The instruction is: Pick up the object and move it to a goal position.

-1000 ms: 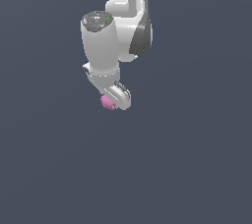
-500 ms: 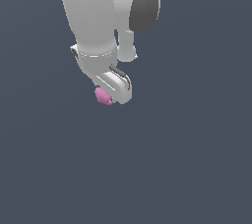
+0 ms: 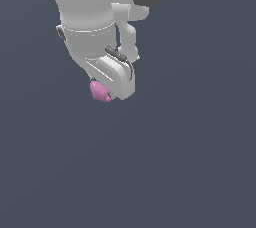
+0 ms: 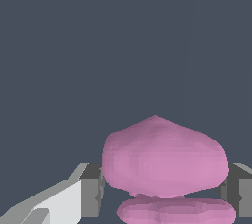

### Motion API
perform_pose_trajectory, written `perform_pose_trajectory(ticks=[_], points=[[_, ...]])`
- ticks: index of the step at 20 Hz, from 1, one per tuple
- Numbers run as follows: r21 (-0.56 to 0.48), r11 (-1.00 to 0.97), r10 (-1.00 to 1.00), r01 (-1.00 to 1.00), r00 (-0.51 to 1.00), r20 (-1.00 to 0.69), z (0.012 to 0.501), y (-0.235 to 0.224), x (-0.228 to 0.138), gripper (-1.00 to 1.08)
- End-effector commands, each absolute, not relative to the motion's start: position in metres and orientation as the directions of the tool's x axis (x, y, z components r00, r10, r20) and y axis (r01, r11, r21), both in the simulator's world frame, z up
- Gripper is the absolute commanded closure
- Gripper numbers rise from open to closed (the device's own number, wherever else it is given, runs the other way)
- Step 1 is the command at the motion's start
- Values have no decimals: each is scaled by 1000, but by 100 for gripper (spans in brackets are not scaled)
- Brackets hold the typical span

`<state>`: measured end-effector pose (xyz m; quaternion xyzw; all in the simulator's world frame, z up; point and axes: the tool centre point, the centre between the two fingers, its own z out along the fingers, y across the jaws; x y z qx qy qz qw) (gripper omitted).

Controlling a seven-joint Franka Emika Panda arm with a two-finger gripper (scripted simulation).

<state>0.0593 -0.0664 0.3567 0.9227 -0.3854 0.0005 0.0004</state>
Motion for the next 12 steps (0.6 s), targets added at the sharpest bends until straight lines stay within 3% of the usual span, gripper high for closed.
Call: perform_pose_trajectory(ticks=[1,12], points=[[1,-703,-711,-711,703,1,369,-67,65,108],[0,-703,-711,-711,703,0,399,-68,81,108]])
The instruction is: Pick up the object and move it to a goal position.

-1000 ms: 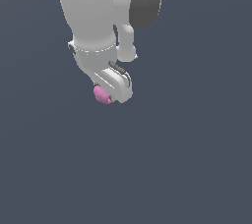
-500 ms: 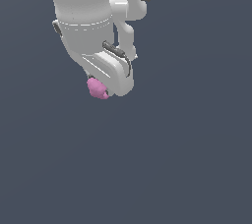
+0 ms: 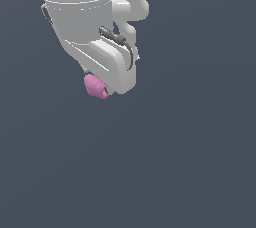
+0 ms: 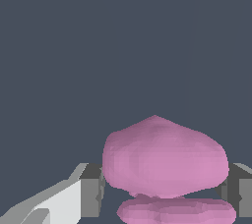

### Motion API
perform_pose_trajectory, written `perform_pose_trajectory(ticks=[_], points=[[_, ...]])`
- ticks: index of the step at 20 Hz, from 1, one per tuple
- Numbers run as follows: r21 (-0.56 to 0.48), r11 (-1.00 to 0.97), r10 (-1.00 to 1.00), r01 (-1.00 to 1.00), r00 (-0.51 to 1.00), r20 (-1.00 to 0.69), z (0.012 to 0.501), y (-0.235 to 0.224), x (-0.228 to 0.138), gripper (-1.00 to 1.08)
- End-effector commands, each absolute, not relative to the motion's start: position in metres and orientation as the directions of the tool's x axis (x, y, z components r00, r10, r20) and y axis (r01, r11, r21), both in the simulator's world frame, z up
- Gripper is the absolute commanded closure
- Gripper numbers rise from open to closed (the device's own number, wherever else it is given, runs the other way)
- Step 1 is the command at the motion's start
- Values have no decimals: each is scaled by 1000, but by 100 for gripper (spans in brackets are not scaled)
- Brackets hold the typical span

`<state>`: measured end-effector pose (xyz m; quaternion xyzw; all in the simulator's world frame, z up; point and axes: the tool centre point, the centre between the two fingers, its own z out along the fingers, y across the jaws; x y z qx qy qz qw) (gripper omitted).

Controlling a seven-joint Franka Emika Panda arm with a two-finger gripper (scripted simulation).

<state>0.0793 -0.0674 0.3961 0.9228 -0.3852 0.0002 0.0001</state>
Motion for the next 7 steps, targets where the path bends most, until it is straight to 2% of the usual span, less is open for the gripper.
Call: perform_pose_trajectory(ticks=[1,7], points=[[0,-703,-711,-711,703,0,400,-68,81,108],[0,-703,-711,-711,703,0,403,-68,83,108]])
